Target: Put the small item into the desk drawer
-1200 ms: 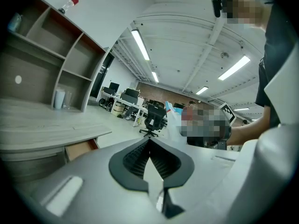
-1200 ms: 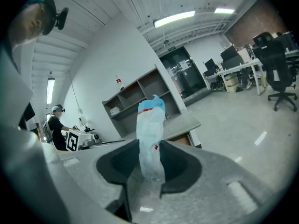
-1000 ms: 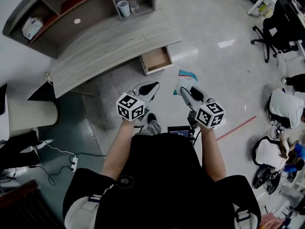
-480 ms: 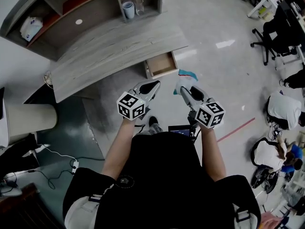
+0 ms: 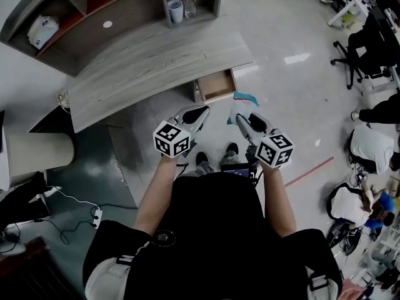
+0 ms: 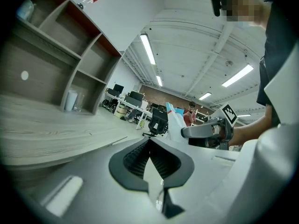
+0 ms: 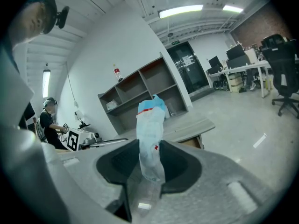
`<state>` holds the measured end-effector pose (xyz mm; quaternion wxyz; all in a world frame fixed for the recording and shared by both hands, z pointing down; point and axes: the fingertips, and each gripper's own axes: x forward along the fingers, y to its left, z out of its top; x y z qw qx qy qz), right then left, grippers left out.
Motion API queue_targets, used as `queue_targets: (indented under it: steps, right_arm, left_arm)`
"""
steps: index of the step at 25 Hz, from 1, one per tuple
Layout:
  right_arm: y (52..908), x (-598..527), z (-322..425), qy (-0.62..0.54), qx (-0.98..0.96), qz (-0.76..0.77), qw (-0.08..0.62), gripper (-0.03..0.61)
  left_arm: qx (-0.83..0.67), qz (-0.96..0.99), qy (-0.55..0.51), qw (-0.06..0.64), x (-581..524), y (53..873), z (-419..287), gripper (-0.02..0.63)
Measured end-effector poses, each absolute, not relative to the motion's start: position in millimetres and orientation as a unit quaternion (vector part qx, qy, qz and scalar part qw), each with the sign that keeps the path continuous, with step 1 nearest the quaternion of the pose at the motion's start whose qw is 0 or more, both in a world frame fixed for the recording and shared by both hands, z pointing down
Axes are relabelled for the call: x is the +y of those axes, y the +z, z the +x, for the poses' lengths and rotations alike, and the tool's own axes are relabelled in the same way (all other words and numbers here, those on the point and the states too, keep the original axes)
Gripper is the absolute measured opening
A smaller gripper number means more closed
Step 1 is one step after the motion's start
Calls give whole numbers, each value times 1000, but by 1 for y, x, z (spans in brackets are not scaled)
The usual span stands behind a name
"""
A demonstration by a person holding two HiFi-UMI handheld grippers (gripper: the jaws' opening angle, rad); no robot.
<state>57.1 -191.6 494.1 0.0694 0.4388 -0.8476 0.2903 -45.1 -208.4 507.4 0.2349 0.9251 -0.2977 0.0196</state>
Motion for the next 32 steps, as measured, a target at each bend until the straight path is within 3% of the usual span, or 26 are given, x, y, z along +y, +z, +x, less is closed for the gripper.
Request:
queue_targets:
  steps: [32]
  right_arm:
    - [496,-294,140,304,-885,347,68,143]
  left_arm:
    - [-386,892,37,232,-291,500,38,2]
